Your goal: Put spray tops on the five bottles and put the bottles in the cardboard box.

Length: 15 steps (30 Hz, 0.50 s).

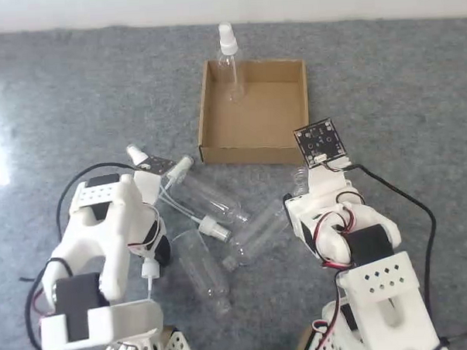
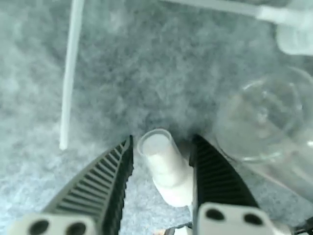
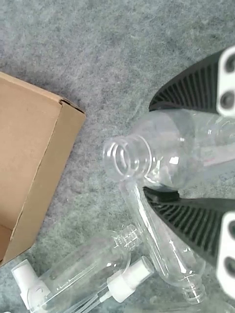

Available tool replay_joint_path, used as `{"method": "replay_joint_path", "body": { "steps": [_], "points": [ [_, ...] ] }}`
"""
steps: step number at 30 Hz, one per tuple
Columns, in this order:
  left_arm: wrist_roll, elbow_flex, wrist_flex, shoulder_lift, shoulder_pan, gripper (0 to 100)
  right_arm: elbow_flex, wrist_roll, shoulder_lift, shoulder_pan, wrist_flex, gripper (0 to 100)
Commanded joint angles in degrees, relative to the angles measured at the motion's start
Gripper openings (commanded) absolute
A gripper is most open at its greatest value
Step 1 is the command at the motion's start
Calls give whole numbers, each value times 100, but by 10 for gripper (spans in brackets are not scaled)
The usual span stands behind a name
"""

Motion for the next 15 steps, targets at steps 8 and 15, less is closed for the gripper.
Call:
{"method": "replay_joint_path", "body": {
  "steps": [8,15],
  "points": [
    [44,-251,-273,308,18,13,-35,70,-189,66,-145,96],
    [35,-945,615,299,0,13,-35,53,-189,66,-145,95]
  ]
}}
